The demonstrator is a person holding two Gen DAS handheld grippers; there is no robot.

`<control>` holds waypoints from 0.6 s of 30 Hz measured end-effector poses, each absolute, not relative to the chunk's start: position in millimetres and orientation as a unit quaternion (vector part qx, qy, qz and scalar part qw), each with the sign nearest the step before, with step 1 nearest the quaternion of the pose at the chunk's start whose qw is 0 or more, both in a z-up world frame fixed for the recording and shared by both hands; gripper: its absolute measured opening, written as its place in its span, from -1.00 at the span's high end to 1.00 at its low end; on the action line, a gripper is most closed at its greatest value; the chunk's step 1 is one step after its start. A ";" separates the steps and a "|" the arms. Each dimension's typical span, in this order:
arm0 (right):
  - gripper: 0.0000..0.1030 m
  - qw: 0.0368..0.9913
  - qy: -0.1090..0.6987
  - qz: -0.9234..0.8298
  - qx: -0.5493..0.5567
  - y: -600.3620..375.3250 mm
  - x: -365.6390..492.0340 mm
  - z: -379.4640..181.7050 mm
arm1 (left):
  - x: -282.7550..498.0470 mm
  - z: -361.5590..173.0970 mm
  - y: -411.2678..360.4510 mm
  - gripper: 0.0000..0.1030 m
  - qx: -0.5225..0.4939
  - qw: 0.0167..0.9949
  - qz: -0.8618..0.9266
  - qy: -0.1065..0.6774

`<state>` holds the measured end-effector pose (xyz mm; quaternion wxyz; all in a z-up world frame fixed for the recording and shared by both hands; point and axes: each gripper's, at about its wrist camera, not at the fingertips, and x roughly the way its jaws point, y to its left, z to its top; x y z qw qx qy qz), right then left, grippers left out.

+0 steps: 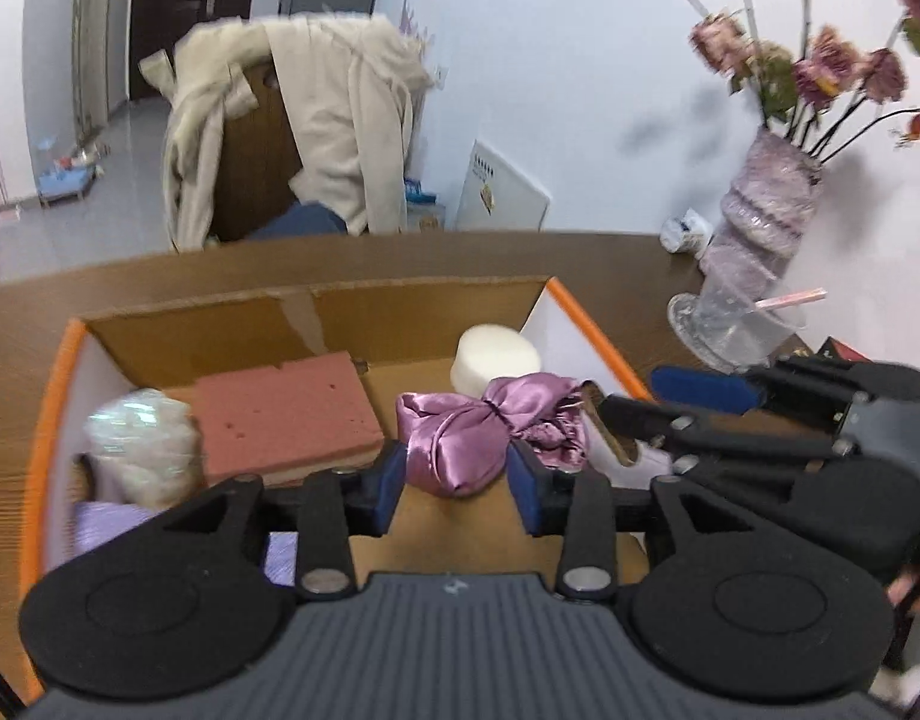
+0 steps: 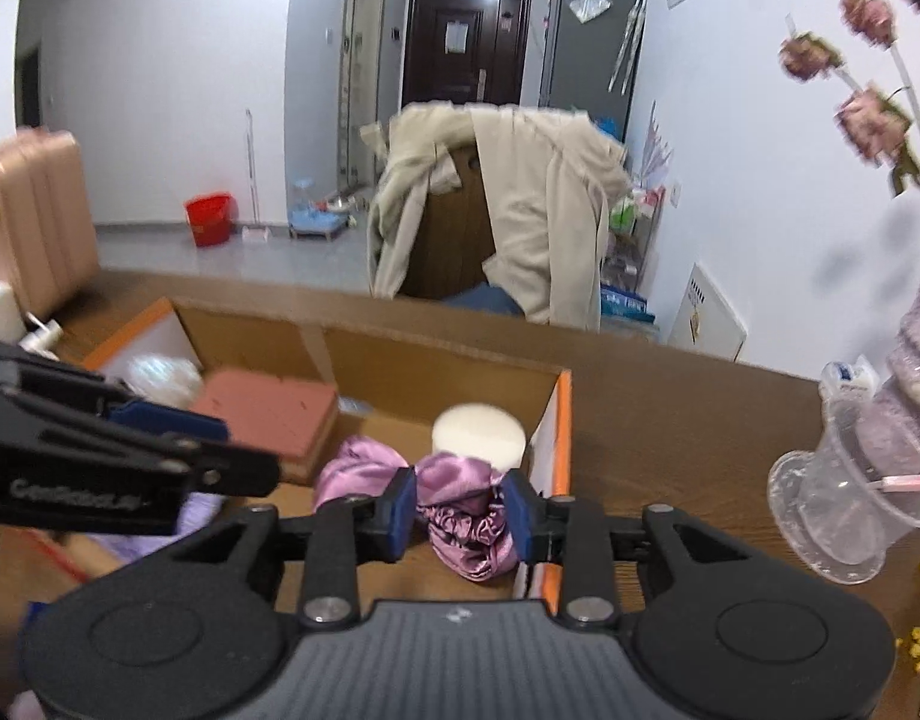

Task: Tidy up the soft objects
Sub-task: 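Carry the pink scrunchie into the box and open the left tool, then withdraw both tools from the box toward the lavender fuzzy headband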

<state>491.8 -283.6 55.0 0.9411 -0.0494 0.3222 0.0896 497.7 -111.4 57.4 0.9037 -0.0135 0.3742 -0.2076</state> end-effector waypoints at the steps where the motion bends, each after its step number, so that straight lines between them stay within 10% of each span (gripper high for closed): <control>1: 0.30 0.943 0.317 0.092 -0.043 -287.1 483.1 64.7 | 487.1 65.3 -108.7 0.10 -0.010 0.906 -0.206 0.369; 18: -0.56 0.964 0.242 0.109 0.006 -313.9 221.9 93.0 | 194.7 93.1 -57.2 -0.80 -0.018 0.965 -0.119 0.234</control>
